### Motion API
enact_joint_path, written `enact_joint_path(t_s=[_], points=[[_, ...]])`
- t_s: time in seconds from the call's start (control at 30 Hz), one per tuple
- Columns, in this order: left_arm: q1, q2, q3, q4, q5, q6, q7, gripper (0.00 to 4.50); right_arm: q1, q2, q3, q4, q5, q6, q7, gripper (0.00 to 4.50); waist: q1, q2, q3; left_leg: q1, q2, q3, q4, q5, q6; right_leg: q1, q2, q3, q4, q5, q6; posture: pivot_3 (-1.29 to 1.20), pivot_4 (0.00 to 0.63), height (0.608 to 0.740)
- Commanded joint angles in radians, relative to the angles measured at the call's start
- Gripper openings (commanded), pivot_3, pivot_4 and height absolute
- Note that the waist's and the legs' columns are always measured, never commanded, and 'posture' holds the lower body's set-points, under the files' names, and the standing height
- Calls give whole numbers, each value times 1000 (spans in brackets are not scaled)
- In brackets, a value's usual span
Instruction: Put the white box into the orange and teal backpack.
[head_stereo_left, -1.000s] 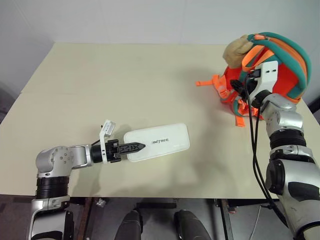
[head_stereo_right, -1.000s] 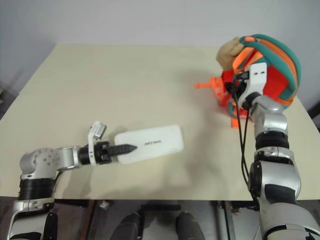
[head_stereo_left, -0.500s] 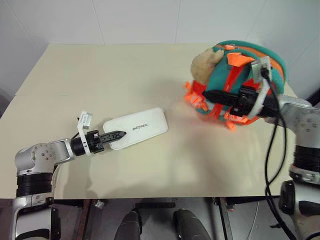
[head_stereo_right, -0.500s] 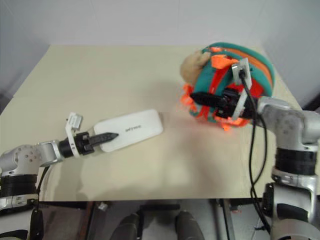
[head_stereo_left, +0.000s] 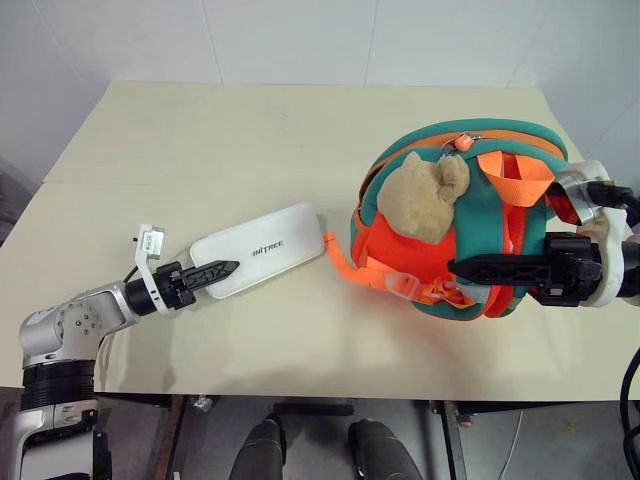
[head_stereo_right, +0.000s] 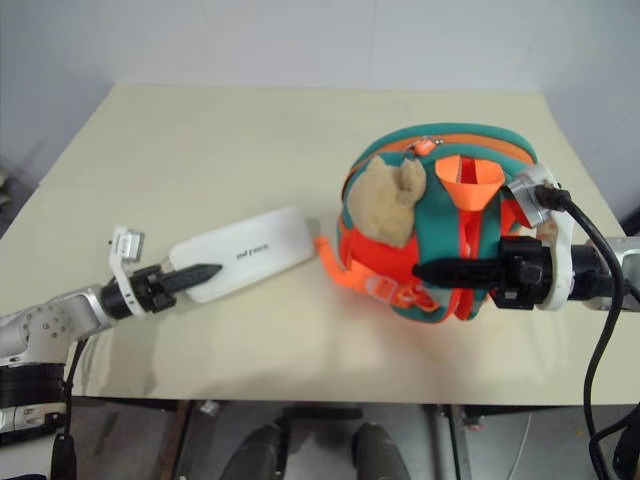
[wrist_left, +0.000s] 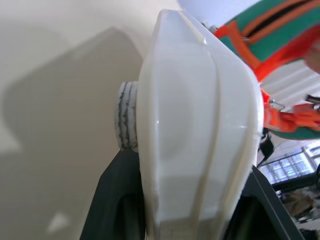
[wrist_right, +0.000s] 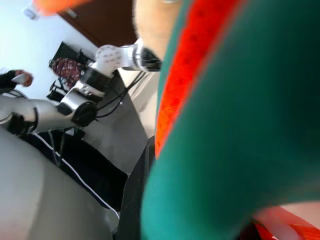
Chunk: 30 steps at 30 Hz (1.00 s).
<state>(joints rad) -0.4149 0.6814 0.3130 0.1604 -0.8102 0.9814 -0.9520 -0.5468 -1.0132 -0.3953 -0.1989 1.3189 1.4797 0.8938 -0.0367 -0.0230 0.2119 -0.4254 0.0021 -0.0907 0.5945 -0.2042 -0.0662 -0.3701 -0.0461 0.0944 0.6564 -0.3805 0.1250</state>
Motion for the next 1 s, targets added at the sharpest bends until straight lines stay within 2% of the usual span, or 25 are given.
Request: enact_joint_path(t_s=[0.03,0.23,0.5,0.57,0.63,0.83,1.0], points=[[15,58,100,-169,-94,-17,-56,1248,59,-80,39,61,-125,-117,119,16,6,0,0,0,0,0,0,0,0,0,0,0,0,0,0,0,150,740],[-35,82,175,-345,-241,4,-33,1248,71,-147,156,200,-297,-284,303,16,11,0,0,-2,0,2,1,0,0,-2,0,1,0,0,0,0,150,740],[-144,55,90,-391,-272,-53,-58,1248,31,-107,216,202,-356,-322,346,16,7,0,0,-2,0,2,2,0,0,-2,2,1,1,0,1,0,150,740],[-175,41,33,-380,-224,-100,-80,1248,30,-98,218,198,-361,-326,344,16,9,0,0,-2,0,2,2,0,0,-2,2,1,1,0,1,0,150,740],[-202,17,-40,-336,-110,-218,-105,1248,27,-89,214,193,-361,-326,337,16,9,0,0,-2,0,2,3,0,0,-2,2,1,1,0,1,0,150,740],[-293,-56,-179,-136,120,-487,-164,1248,37,-72,185,157,-335,-302,309,16,10,0,0,-2,0,2,5,0,0,-1,2,2,2,1,1,0,150,740],[-398,-108,-183,-1,148,-545,-183,1248,77,-67,140,121,-309,-278,280,16,12,-1,0,-3,0,2,9,-1,2,0,2,1,3,1,2,0,150,740]])
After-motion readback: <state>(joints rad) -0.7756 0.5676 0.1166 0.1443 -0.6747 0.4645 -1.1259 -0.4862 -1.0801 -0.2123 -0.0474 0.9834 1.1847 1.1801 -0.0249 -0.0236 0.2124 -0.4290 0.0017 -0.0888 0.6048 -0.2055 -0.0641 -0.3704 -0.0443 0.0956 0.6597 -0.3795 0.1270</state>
